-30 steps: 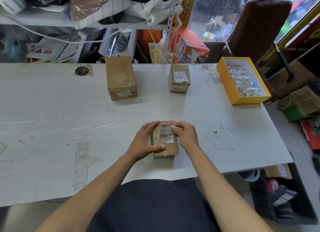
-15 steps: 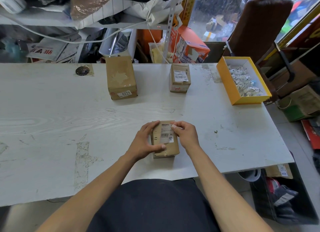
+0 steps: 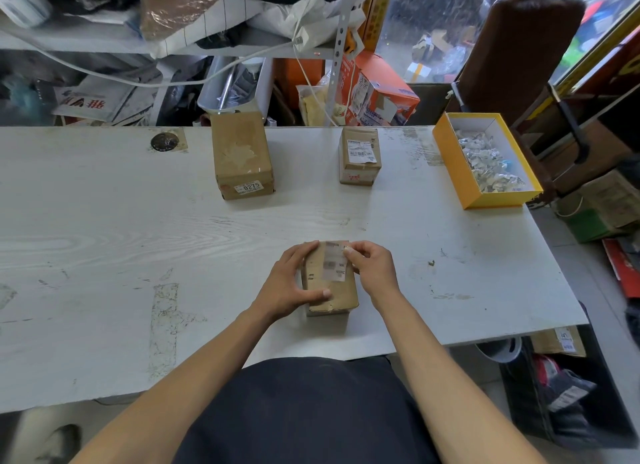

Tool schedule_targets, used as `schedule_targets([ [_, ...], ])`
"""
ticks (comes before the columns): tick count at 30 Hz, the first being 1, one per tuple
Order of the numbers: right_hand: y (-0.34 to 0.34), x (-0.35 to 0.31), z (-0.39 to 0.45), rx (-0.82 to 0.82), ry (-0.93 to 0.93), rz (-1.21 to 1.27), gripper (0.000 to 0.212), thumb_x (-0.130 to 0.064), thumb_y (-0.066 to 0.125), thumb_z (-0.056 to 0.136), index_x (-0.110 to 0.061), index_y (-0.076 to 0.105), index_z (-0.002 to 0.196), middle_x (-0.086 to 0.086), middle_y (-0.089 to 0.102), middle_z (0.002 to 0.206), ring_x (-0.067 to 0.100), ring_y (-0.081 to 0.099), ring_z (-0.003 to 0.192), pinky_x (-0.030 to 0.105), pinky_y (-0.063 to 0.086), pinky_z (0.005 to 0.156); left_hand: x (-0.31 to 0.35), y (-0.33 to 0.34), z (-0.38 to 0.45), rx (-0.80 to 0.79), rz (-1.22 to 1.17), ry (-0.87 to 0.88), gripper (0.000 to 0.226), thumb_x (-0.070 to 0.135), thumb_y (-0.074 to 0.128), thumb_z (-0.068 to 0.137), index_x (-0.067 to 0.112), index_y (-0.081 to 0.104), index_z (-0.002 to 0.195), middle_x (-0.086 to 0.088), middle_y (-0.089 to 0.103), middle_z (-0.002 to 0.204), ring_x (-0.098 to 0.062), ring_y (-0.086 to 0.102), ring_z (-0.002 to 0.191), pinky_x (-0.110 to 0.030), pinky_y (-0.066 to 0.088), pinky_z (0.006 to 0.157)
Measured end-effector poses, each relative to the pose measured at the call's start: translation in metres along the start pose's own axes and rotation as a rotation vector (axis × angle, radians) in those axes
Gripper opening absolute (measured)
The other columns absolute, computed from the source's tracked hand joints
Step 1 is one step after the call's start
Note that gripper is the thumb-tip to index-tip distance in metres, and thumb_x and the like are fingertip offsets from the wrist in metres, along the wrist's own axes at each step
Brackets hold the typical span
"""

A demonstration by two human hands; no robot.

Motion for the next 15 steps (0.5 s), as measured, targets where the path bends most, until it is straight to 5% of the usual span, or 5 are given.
schedule_targets([
  [15, 0.0013, -0.0045, -0.0064, -0.018, 0.008, 0.091, 0.011, -0.014, 0.062, 0.093, -0.01, 0.069, 0.086, 0.004, 0.069, 0.083, 0.015, 0.065, 0.08, 0.035, 0.056, 0.081, 0.0006, -0.0007, -0.0002, -0.001, 0.013, -0.003, 0.093, 0.056, 0.087, 0.062, 0.063, 0.032, 0.137, 0.016, 0.04, 0.144, -0.001, 0.038, 0.133, -0.035, 0.037, 0.115],
])
Point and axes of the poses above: each hand's wrist, its own z-axis towards the middle knuckle, its own y-axis out of the palm, x = y × z, the point moved 8 cm from there along z, towards the middle knuckle
